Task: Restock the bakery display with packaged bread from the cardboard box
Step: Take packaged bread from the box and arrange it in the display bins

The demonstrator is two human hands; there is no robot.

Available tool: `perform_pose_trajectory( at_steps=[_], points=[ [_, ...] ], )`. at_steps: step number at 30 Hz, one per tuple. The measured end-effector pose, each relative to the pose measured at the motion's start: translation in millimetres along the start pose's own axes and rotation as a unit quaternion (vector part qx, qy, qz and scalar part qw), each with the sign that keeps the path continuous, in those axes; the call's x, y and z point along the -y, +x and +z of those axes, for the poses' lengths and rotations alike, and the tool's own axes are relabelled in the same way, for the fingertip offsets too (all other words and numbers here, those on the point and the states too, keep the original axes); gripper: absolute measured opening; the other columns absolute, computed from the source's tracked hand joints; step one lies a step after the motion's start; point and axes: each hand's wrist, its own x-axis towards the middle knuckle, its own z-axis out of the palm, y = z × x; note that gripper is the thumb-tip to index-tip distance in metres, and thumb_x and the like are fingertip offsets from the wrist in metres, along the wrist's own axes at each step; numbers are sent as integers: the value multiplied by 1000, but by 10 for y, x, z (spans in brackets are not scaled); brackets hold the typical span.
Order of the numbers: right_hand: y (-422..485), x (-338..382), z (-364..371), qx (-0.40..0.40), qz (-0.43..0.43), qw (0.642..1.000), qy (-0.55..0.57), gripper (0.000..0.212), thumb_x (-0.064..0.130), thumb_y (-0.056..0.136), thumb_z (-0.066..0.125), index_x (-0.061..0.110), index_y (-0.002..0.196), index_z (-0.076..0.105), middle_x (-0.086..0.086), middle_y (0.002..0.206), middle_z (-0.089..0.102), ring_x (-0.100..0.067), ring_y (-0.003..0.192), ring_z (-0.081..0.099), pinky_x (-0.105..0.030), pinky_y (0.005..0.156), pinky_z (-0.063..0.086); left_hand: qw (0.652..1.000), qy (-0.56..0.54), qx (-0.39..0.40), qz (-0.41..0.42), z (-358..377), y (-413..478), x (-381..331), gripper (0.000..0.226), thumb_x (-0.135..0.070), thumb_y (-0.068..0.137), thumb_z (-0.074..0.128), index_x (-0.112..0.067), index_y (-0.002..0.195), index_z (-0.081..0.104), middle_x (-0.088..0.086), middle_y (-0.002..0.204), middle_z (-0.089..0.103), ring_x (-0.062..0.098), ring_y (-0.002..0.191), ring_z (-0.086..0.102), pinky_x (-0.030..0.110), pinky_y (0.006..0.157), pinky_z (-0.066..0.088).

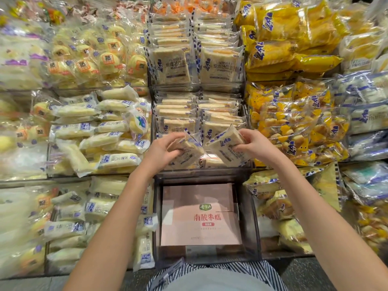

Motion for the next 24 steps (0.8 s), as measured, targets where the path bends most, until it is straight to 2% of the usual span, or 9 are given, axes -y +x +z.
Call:
perform_pose_trajectory(
  at_steps=[3, 6, 10, 12, 14, 15, 18, 21, 24],
  points=[
    [10, -17, 32, 15, 2, 999, -45, 32, 10, 88, 69, 17, 118, 62, 0, 111, 67, -16, 103, 62, -24, 76, 50, 998, 62, 27, 9, -17, 43, -40, 54, -4, 87, 68, -29, 134, 57, -3, 136, 59, 17, 124, 54, 41, 108, 43],
    [16, 13, 44, 66, 7, 993, -95, 28, 13, 88, 68, 22, 114, 63, 3, 109, 66, -15, 101, 62, -29, 80, 50, 995, 89, 26, 30, -11, 30, -43, 54, -2, 87, 68, -25, 135, 59, -3, 135, 60, 17, 125, 55, 44, 107, 45],
    [43, 101, 124, 137, -17, 964, -229, 19, 13, 92, 64, 24, 107, 61, 8, 97, 61, -13, 92, 57, -25, 73, 40, 996, 68, -55, -6, -84, -40, -4, 54, -1, 87, 66, -24, 135, 58, 2, 133, 62, 20, 119, 58, 39, 99, 50],
    [67, 144, 257, 169, -22, 944, -281, 7, 18, 97, 59, 23, 92, 55, 12, 86, 55, -12, 83, 54, -21, 66, 37, 994, 76, -78, -17, -132, -56, -3, 54, -4, 88, 65, -28, 136, 58, 1, 131, 63, 22, 117, 59, 42, 94, 52],
    [91, 163, 433, 199, -22, 929, -311, 14, 26, 101, 52, 19, 89, 53, 7, 87, 57, -16, 85, 56, -24, 67, 40, 992, 103, -73, -30, -166, -62, -27, 53, -8, 90, 64, -30, 137, 55, 1, 132, 62, 24, 119, 57, 44, 94, 51],
    [104, 158, 506, 208, -23, 924, -319, 21, 32, 102, 49, 14, 96, 58, 1, 94, 61, -21, 90, 58, -29, 72, 44, 990, 118, -66, -35, -177, -66, -45, 53, -9, 90, 63, -31, 138, 54, 0, 132, 62, 24, 119, 56, 43, 93, 51],
    [122, 153, 538, 176, -19, 946, -270, 42, 43, 102, 44, 11, 123, 63, -6, 120, 65, -23, 106, 60, -34, 89, 48, 985, 157, -52, -40, -194, -81, -106, 53, -11, 93, 61, -34, 140, 51, 0, 129, 63, 25, 116, 56, 38, 87, 48],
    [110, 89, 458, 118, -23, 965, -231, 33, 36, 99, 55, 15, 120, 68, -3, 121, 68, -16, 100, 61, -29, 87, 50, 987, 151, -27, -45, -215, -29, -153, 54, -11, 93, 62, -34, 140, 50, 0, 114, 65, 22, 104, 58, 34, 85, 46],
    [82, -24, 541, 87, 9, 966, -241, 32, 39, 94, 62, 16, 114, 72, -4, 114, 71, -18, 97, 65, -36, 89, 54, 983, 170, 33, -54, -208, 134, -209, 41, -14, 92, 64, -21, 132, 56, 2, 109, 64, 21, 98, 58, 33, 83, 45]
  ],
)
